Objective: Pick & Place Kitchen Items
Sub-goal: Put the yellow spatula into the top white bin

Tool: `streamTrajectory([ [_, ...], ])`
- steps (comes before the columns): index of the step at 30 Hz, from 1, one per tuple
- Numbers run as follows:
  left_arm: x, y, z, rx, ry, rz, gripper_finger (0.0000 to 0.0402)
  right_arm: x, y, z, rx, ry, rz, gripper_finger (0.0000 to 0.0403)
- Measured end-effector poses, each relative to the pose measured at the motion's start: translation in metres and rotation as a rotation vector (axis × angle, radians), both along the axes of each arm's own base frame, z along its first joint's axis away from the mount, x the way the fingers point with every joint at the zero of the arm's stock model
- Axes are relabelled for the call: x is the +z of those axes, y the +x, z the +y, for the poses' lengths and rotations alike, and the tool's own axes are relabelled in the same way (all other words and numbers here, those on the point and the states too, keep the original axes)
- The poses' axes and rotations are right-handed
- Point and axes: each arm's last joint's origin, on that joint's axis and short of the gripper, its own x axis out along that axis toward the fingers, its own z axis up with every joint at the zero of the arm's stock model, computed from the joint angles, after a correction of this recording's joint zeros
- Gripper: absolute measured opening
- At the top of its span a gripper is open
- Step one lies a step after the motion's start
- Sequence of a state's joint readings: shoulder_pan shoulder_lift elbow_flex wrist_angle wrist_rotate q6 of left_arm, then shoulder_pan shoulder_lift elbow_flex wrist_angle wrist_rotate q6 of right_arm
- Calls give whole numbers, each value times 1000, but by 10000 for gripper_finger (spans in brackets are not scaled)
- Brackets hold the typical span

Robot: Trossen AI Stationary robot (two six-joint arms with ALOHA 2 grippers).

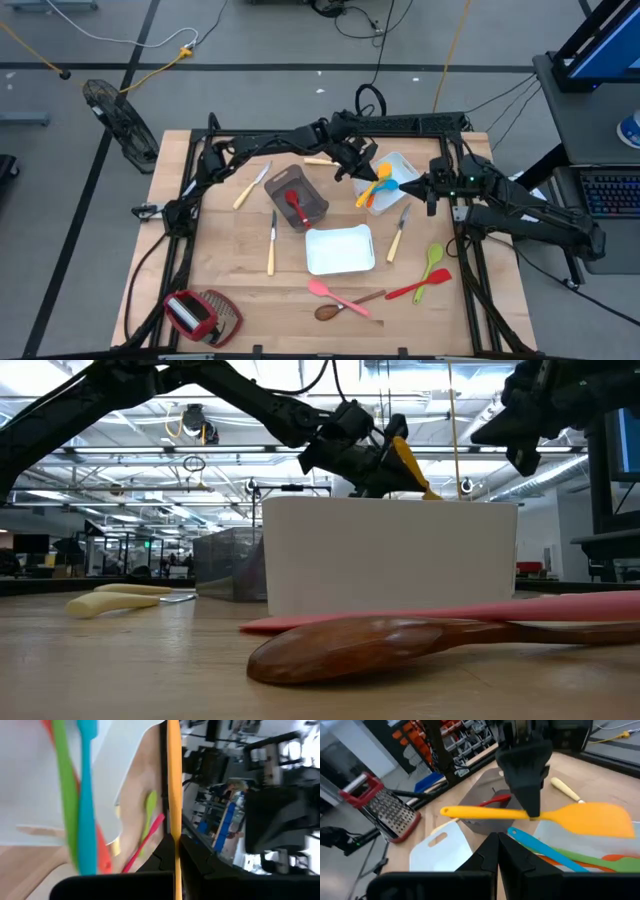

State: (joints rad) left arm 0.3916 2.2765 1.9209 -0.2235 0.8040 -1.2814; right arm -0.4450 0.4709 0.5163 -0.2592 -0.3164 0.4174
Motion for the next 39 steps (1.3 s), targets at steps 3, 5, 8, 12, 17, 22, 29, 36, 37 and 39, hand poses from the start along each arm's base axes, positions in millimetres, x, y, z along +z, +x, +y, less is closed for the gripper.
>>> streamTrajectory([
  [3, 1, 1, -1, -5, -5, -9, 0, -3, 4, -2, 14, -36, 30, 0],
  [5, 1, 1, -2, -12, -9, -9, 0, -5, 7, -3, 34, -91, 50, 0],
  [8, 3, 1, -2, -27, -12, -29, 0, -5, 13, -6, 78, -236, 64, 0],
  [12, 4, 1, 1, -24, -25, -40, 0, 3, 20, -10, 103, -422, -6, 0],
  [17, 5, -1, 6, -15, -43, -36, 0, 8, 25, -12, 118, -556, -47, 0],
  [22, 5, -3, 11, -10, -69, -29, 0, 5, 28, -13, 145, -640, -19, 12],
  [29, 5, -5, 15, 10, -97, -14, 0, 6, 38, -6, 225, -747, -50, 69],
  [36, 5, -5, 15, 2, -118, -8, 0, 2, 53, 6, 268, -888, -36, 142],
  [37, 5, -5, 15, 3, -120, -8, 0, 1, 55, 7, 264, -913, -17, 152],
  [39, 5, -5, 15, 3, -121, -7, 0, -2, 59, 10, 249, -968, 24, 169],
])
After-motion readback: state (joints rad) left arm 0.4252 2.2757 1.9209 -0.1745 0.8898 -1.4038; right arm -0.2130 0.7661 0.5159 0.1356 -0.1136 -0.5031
